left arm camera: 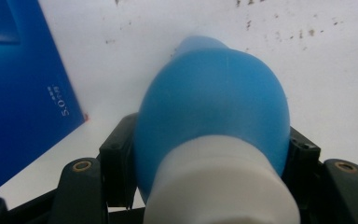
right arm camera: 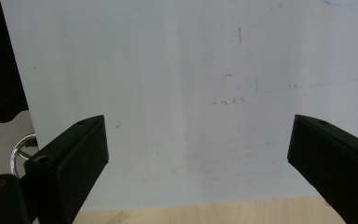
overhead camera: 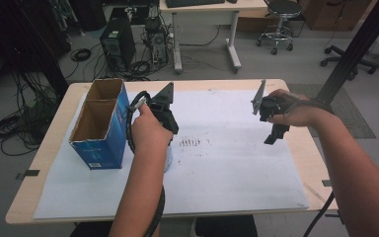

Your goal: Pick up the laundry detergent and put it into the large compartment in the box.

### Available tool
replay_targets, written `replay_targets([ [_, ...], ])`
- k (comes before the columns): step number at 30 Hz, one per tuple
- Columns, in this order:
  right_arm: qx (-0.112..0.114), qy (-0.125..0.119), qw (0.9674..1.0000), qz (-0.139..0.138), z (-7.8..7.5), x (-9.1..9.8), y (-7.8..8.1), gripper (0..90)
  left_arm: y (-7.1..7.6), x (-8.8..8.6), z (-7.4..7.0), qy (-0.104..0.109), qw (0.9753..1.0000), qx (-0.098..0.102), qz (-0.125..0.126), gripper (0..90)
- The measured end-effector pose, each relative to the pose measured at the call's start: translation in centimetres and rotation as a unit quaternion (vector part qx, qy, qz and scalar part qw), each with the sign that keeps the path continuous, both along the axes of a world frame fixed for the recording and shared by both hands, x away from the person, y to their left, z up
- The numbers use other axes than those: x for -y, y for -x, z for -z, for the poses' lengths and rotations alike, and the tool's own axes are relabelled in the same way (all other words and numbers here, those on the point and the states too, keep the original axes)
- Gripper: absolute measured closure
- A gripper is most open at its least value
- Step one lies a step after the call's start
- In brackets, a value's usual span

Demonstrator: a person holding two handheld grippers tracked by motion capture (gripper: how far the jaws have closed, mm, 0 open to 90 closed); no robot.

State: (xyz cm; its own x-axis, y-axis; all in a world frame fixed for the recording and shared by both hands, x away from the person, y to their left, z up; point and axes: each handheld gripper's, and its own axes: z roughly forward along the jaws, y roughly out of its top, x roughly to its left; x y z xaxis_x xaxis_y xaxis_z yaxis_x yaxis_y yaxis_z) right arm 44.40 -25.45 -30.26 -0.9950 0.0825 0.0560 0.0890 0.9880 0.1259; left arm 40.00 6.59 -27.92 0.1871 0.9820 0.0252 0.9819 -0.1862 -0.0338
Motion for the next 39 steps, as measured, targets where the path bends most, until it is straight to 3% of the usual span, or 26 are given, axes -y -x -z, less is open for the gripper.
replay_targets([
  [7,0.002,0.001,1.0,0.001,-0.3,0.0,0.2,5.1,0.5,0.6,-3.2,-0.005,0.9997,0.01,0.023,37.2],
  [17,0.005,0.001,1.0,-0.001,-0.8,-0.3,0.2,5.0,0.9,0.0,-8.2,-0.001,0.9994,0.017,0.029,37.2],
  [29,0.005,0.005,1.0,0.0,-1.1,-0.5,0.1,5.1,0.9,-1.6,-14.0,0.003,0.9996,0.027,0.002,37.1],
  [39,0.006,0.002,1.0,0.001,-1.2,-0.6,0.1,5.1,1.2,-3.5,-17.2,0.0,0.9992,0.036,-0.019,37.1],
])
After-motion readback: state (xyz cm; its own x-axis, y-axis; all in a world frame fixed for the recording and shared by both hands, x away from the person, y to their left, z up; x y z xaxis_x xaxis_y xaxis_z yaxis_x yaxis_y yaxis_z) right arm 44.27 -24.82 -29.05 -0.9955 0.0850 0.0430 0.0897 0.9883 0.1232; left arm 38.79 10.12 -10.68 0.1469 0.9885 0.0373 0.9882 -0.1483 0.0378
